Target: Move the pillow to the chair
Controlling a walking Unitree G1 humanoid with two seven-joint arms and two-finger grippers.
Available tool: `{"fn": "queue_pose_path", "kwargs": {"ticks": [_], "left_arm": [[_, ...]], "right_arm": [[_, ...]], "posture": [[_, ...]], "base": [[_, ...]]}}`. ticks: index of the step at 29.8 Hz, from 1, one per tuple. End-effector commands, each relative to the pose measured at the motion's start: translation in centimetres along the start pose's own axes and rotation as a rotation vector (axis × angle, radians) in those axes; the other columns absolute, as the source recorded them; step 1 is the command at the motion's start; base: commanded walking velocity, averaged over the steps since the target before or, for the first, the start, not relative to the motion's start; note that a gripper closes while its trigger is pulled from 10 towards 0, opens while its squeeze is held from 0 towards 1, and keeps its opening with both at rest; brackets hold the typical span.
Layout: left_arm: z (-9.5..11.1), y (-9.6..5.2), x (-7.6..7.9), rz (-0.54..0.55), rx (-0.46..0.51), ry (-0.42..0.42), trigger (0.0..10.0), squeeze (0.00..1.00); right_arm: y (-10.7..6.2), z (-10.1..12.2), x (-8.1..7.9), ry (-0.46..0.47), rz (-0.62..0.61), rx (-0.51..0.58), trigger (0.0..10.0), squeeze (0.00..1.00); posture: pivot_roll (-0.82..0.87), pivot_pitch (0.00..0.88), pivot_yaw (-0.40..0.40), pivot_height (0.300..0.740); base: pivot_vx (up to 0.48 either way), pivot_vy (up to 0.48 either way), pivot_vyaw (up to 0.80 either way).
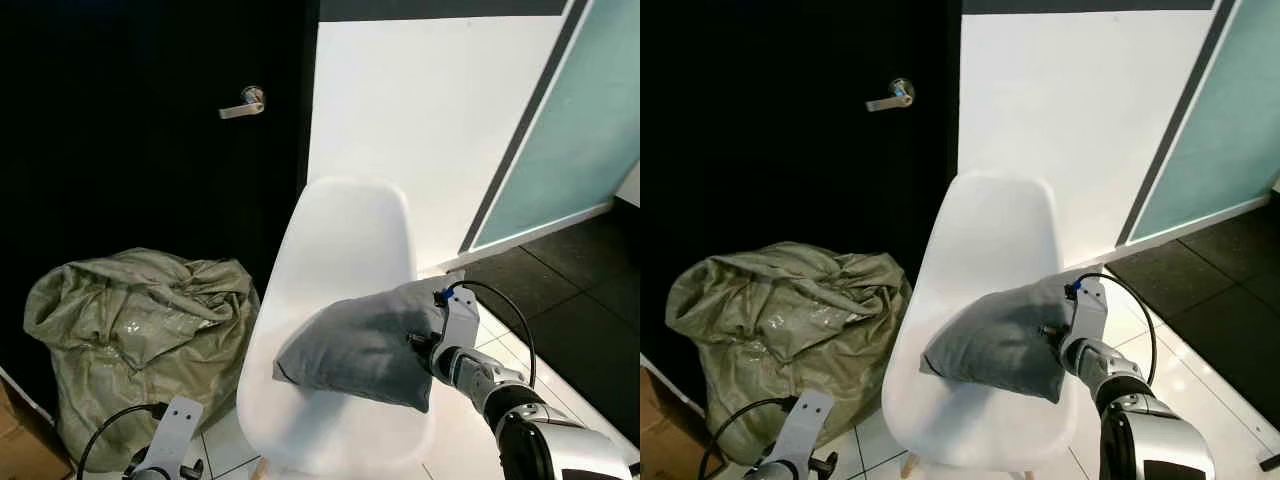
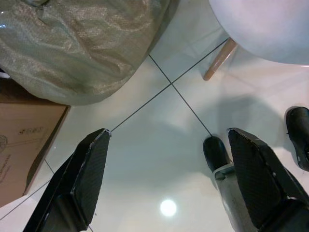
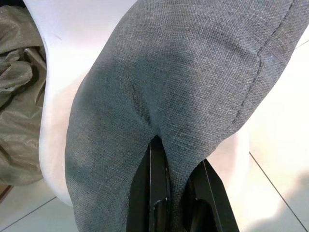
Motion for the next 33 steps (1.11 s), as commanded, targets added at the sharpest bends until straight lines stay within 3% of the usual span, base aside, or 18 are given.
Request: {"fn": "queue_pose_path", "kwargs": {"ticks": [1, 11, 18, 33], "left_arm": [[-0.5, -0.1, 0.1, -0.008, -0.014, 0.008, 10.0, 0.00], [-0.7, -0.1, 0.1, -0.008, -0.019, 0.015, 10.0, 0.00], [-1.1, -0.2, 0.0, -0.009, -0.025, 0.025, 10.0, 0.00], [-1.3, -0.3, -0.1, -0.007, -0.024, 0.020, 10.0, 0.00]], "right_arm": [[0.0, -0.3, 0.0, 0.016, -0.010, -0.002, 10.0, 0.00], [0.1, -1.4, 0.3, -0.013, -0.036, -0.044, 10.0, 0.00], [-0.2, -2.3, 2.0, -0.074, -0.123, -0.093, 10.0, 0.00], [-0.4, -1.8, 2.7, -0.128, -0.185, -0.089, 10.0, 0.00]], "posture": [[-0.08, 0.058, -0.048, 0.689], [-0.07, 0.071, -0.036, 0.664], [-0.07, 0.078, -0.024, 0.644], [-0.07, 0.080, -0.026, 0.599]], "base": [[0.000, 0.000, 0.00], [0.000, 0.000, 0.00], [0.000, 0.000, 0.00], [0.000, 0.000, 0.00]]}}
Point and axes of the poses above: a point about 5 cm out from each wrist's last joint towards the gripper, its own y axis pointing out of the wrist towards the gripper, its own z axis along the axis of the wrist's last joint, x = y × z, the point moved 4 cm from there along y, pointing out of the wrist towards the gripper, and after that the axes turned 11 degrees about y, right-handed, at the moved point
